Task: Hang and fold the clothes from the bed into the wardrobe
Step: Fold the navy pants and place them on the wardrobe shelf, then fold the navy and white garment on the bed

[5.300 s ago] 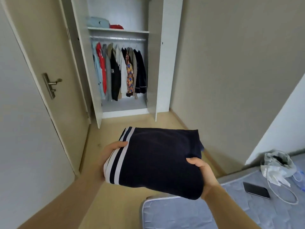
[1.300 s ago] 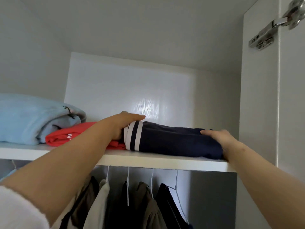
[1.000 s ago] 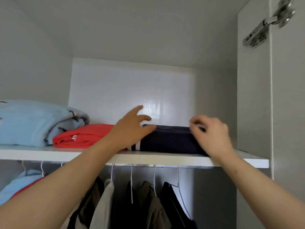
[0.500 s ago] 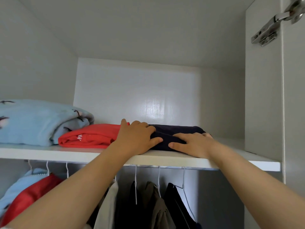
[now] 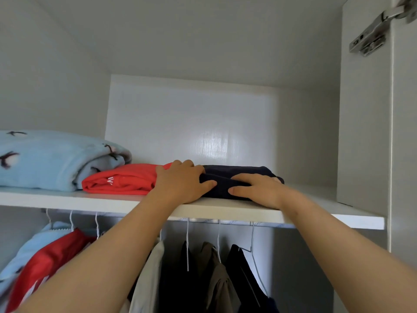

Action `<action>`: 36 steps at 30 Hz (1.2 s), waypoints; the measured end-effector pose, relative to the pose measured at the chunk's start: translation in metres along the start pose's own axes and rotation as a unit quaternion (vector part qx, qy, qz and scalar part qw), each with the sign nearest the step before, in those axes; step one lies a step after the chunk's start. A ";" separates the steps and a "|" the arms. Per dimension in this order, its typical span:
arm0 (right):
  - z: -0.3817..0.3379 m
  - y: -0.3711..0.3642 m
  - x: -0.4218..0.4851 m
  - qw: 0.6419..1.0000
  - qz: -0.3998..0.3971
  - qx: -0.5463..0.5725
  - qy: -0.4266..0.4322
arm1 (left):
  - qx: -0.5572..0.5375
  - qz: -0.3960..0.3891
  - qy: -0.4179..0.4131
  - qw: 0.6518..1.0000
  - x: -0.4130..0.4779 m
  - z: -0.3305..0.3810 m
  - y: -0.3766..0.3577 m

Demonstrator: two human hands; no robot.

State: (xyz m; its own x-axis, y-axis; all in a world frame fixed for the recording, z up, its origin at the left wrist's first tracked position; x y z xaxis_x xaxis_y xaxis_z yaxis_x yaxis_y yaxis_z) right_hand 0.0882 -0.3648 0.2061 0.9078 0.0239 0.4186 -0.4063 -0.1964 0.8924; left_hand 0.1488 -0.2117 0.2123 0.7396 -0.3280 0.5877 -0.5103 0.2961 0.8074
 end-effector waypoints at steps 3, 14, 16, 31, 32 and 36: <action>-0.007 0.009 -0.006 0.998 0.064 -0.007 0.010 | -0.011 0.004 -0.009 1.000 -0.002 -0.001 0.002; -0.008 0.006 -0.023 0.998 0.053 -0.045 -0.006 | -0.014 -0.038 -0.043 0.998 -0.015 0.009 0.008; -0.007 0.008 -0.024 0.997 0.065 -0.049 -0.002 | -0.018 -0.052 -0.033 0.998 -0.019 0.010 0.005; -0.020 -0.007 -0.084 0.958 0.194 -0.209 -0.017 | -0.046 0.211 -0.031 0.976 -0.089 0.011 0.015; -0.020 -0.009 -0.089 0.962 0.196 -0.189 -0.031 | -0.065 0.211 -0.048 0.974 -0.097 0.012 0.011; -0.026 -0.022 -0.108 0.972 0.219 -0.055 -0.068 | -0.205 0.204 -0.077 0.954 -0.123 0.006 0.002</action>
State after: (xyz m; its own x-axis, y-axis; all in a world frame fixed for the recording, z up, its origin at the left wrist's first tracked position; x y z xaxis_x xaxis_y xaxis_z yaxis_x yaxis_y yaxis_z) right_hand -0.0034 -0.3374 0.1454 0.6476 -0.1696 0.7428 -0.7586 -0.0526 0.6494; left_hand 0.0539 -0.1762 0.1422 0.4266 -0.2291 0.8749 -0.5033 0.7437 0.4401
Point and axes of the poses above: each hand's wrist, its own x-axis towards the middle knuckle, its own y-axis out of the back of the hand, z = x × y, the point moved 7 cm from there along x, towards the middle knuckle, and after that the axes turned 6 degrees about y, right-handed, at the moved point
